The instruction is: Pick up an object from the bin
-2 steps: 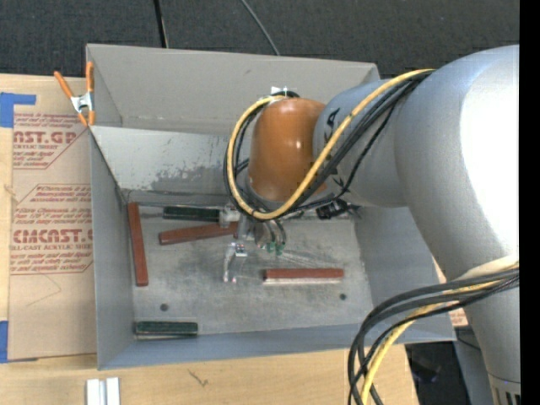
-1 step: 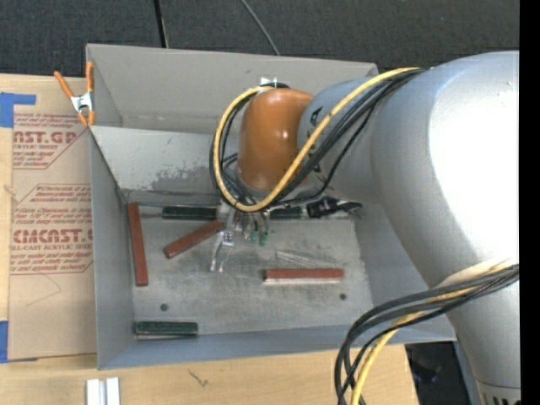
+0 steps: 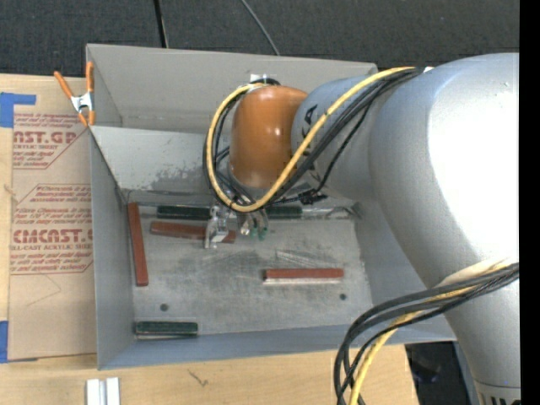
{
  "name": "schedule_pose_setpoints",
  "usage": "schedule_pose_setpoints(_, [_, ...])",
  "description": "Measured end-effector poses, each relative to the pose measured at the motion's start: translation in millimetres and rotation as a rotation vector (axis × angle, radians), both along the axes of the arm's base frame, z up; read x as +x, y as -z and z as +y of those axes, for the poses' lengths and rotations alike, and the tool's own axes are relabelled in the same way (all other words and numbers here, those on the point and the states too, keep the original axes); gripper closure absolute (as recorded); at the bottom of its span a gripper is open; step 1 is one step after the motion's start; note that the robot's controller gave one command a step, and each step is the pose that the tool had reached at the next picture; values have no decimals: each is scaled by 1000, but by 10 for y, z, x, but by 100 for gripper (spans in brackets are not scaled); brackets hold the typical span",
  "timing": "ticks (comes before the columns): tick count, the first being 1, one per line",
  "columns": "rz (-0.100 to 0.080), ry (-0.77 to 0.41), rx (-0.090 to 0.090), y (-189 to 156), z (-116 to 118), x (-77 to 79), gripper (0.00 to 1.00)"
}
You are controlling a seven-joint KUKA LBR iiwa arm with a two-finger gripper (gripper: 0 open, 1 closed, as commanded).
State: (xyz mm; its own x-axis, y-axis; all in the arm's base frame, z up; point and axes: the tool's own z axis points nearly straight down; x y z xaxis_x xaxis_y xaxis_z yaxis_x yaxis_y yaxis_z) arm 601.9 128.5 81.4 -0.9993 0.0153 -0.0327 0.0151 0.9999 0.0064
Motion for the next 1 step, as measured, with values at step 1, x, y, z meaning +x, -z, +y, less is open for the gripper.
schedule_pose_setpoints(1, [0, 0, 0, 1, 1, -1, 100])
